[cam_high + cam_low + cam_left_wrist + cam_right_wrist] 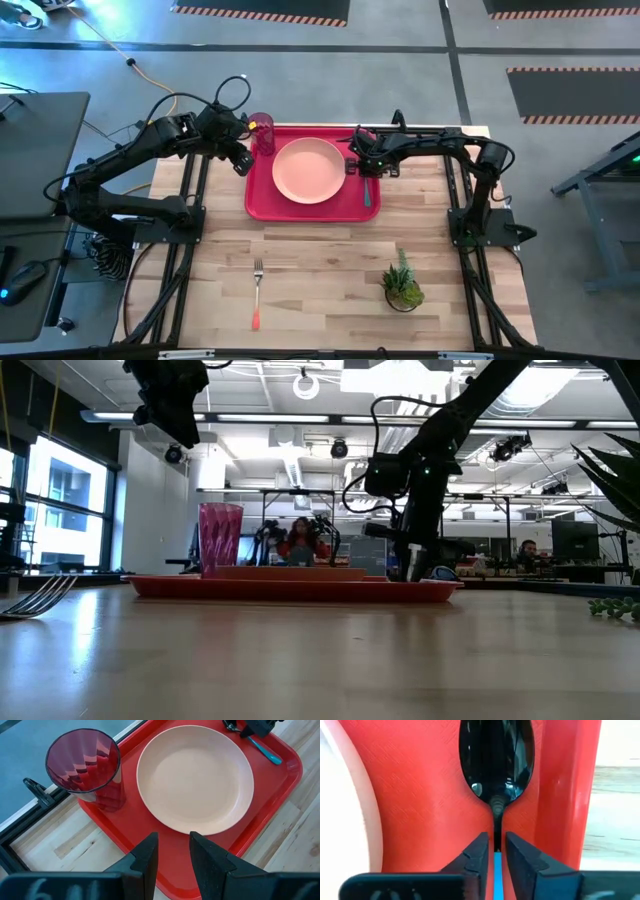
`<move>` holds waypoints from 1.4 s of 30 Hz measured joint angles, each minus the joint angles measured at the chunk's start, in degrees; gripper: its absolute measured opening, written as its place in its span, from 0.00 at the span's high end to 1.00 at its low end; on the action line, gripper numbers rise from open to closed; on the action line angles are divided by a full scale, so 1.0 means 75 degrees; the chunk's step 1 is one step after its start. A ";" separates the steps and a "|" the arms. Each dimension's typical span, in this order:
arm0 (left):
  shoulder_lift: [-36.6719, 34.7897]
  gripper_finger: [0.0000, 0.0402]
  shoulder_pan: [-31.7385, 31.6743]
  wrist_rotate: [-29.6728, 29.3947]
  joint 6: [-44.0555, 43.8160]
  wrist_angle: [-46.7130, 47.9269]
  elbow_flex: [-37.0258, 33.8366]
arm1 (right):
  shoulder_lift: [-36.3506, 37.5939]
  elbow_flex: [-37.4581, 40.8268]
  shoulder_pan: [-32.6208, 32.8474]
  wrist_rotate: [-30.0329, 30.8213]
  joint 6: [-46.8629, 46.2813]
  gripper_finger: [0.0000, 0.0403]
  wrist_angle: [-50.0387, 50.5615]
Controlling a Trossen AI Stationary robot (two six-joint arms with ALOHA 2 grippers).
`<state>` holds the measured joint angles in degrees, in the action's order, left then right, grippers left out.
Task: Pick and place plate/cup/fork/spoon on tray
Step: Put the orange fork on the red tray to the right of the pink plate
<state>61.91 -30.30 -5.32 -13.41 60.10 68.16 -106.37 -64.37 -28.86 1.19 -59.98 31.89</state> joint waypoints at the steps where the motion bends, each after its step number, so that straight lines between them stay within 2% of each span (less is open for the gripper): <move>1: 0.0001 0.75 0.0000 0.0000 0.0000 -0.0001 0.0000 | 0.0000 -0.0014 0.0000 -0.0003 -0.0001 0.84 0.0003; 6: 0.0000 0.75 0.0001 -0.0002 0.0000 0.0000 0.0000 | 0.0000 -0.0251 0.0000 0.0098 0.0003 0.83 0.0162; 19: 0.0001 0.75 0.0001 -0.0003 0.0003 0.0002 0.0002 | 0.0000 -0.1451 0.0073 0.0559 0.0693 0.83 0.1829; 24: 0.0000 0.75 0.0002 0.0055 0.0000 0.0002 0.0000 | 0.0000 -0.2498 0.0314 0.0739 0.1444 0.83 0.2701; 31: -0.0028 0.75 0.0086 0.0720 -0.0598 0.0081 0.0000 | 0.0000 -0.4303 0.1046 0.1359 0.2062 0.83 0.4189; 42: -0.0114 0.75 0.1227 0.0770 -0.1592 0.0970 0.0000 | 0.0000 -0.6889 0.2866 0.2941 0.1998 0.83 0.5803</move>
<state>61.06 -21.09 0.45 -25.35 67.37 68.16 -106.37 -116.04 -7.37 23.25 -45.00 75.41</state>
